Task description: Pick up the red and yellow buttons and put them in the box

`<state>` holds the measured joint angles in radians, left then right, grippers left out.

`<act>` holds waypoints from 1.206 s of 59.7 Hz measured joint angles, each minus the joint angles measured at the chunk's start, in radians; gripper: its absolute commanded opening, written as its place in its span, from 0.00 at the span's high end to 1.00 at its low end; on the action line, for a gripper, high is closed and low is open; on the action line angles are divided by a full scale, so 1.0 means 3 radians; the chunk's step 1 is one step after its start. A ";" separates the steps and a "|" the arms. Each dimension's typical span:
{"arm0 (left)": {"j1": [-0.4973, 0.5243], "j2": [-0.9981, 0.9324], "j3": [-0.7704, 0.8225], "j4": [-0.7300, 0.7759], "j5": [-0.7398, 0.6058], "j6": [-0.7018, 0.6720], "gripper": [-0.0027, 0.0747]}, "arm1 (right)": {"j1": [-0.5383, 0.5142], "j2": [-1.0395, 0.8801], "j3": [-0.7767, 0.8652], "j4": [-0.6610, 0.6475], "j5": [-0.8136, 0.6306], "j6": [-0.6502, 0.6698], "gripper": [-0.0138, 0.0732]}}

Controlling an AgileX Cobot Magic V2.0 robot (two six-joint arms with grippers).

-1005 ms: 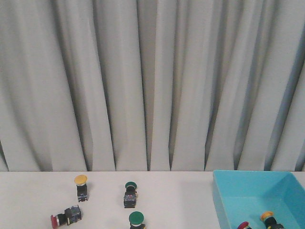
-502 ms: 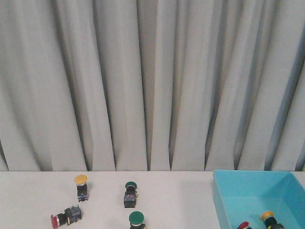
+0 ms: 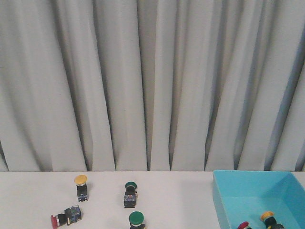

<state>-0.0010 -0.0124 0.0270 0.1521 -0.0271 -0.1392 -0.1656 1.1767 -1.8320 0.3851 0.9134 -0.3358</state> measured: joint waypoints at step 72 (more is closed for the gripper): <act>0.0003 0.0000 0.0000 0.0000 0.0001 0.0006 0.97 | 0.0000 -0.0420 0.0930 -0.0887 -0.0588 0.0746 0.85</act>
<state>0.0000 -0.0124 0.0270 0.1521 -0.0267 -0.1375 -0.1656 1.0507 -1.5530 0.1190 0.7369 -0.1119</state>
